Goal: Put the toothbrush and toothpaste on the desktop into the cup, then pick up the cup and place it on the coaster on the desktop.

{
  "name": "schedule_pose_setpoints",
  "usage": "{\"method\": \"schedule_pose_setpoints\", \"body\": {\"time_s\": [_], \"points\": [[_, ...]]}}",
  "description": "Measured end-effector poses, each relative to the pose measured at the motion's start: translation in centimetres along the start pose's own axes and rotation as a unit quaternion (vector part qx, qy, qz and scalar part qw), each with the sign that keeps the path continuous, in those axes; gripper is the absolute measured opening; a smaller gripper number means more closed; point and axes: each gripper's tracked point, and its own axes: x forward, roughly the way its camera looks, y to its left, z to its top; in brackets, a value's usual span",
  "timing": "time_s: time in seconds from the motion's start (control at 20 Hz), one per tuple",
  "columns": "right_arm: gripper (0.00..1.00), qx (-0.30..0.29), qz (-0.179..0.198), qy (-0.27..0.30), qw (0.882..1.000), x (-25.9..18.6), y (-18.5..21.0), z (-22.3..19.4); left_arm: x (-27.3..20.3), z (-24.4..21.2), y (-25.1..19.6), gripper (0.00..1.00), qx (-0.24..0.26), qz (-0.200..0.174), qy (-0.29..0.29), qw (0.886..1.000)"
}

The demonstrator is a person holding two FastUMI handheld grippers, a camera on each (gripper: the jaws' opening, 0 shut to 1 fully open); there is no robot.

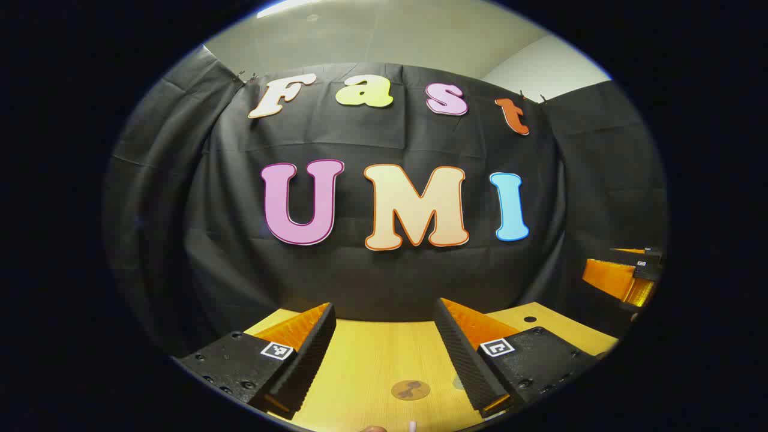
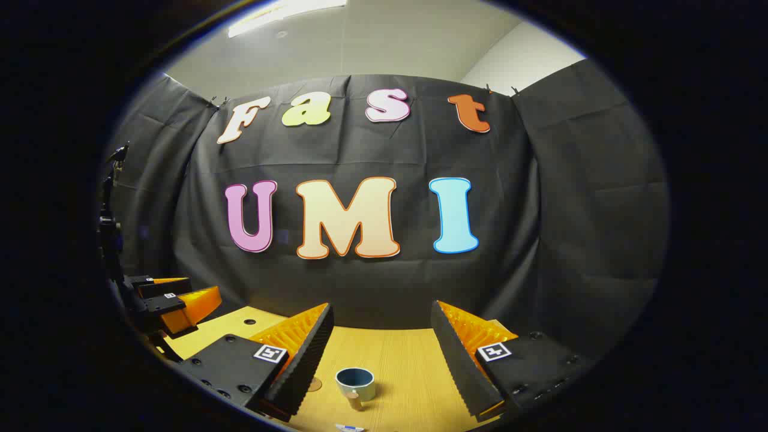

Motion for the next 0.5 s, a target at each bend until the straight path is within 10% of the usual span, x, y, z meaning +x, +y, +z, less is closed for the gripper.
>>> {"method": "schedule_pose_setpoints", "body": {"time_s": [0.5], "points": [[0.99,0.003,0.015,0.023,1.0,0.6,1.5,-1.6,0.4,-0.1,0.0,1.0,0.001,-0.005,0.004,1.0]]}}
